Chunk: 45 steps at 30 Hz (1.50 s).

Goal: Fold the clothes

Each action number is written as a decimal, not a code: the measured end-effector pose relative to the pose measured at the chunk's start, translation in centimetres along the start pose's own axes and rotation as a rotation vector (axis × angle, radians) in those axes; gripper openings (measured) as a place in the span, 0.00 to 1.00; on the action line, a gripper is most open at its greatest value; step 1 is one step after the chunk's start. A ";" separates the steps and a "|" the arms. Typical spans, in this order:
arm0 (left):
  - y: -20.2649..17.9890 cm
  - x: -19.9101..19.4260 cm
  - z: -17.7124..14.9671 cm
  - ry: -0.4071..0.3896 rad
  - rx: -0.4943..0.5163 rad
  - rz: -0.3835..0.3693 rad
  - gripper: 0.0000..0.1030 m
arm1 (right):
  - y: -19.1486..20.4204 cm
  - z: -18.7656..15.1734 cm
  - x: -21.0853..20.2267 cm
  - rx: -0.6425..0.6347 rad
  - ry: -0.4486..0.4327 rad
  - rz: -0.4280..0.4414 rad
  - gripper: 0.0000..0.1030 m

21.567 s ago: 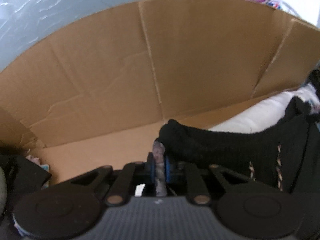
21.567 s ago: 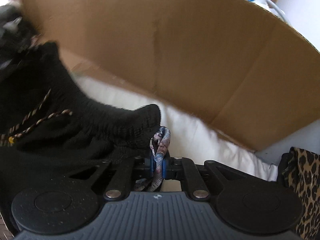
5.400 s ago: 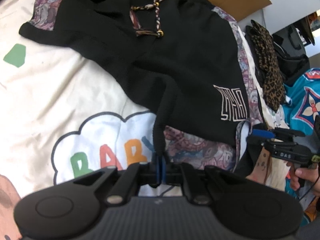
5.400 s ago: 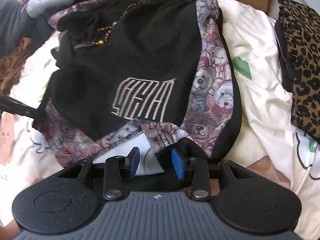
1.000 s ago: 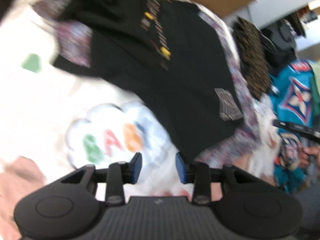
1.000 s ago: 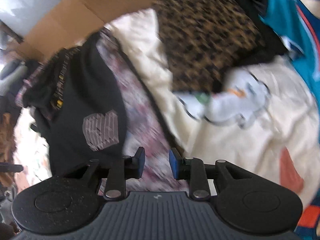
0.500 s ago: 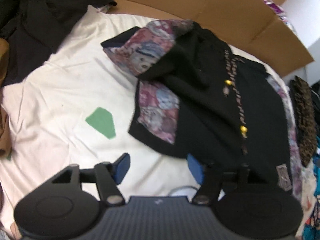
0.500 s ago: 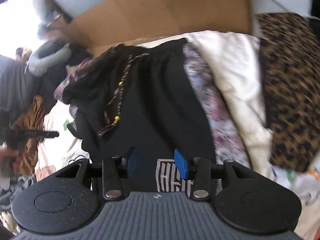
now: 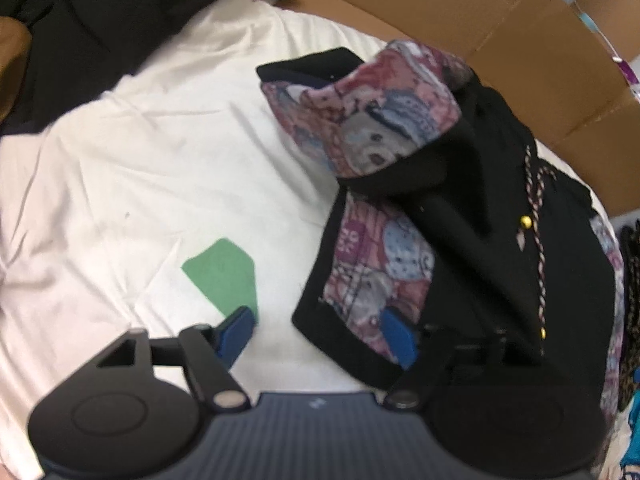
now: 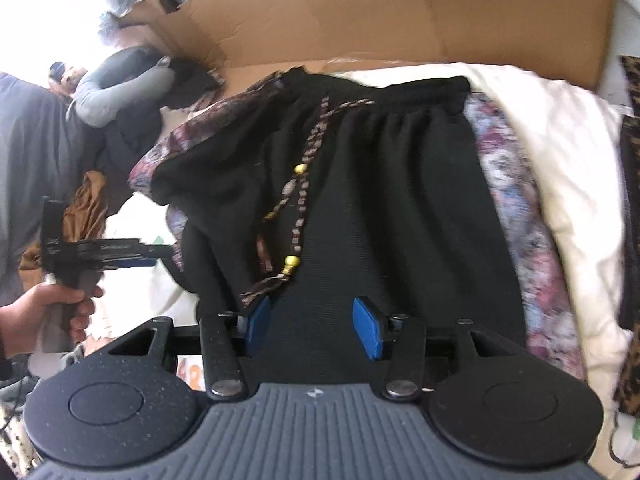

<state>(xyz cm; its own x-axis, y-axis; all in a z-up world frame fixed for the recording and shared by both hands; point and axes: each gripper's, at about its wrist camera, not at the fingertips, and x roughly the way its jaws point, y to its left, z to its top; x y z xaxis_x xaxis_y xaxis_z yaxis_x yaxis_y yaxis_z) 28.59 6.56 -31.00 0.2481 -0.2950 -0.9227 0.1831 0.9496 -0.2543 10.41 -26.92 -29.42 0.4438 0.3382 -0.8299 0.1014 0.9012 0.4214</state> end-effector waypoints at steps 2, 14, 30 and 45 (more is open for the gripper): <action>-0.1 0.4 0.0 -0.009 -0.003 -0.005 0.68 | 0.6 0.9 0.6 0.002 0.023 0.015 0.52; 1.4 1.2 -0.3 0.002 -0.063 -0.070 0.08 | 8.4 8.0 2.3 -0.260 0.187 0.035 0.59; 0.1 -6.7 -5.0 -0.043 -0.059 -0.161 0.07 | 8.4 -0.9 4.7 0.248 0.063 0.168 0.59; -4.6 -12.3 -12.6 0.043 0.114 -0.135 0.07 | 10.5 -10.9 1.6 0.472 -0.013 0.091 0.59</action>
<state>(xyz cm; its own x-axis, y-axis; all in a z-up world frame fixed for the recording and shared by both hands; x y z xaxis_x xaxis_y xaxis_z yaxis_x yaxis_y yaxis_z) 12.73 7.20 -22.14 0.1734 -0.4113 -0.8948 0.3192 0.8830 -0.3441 2.46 -14.00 -30.31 0.4805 0.4042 -0.7783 0.4530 0.6455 0.6149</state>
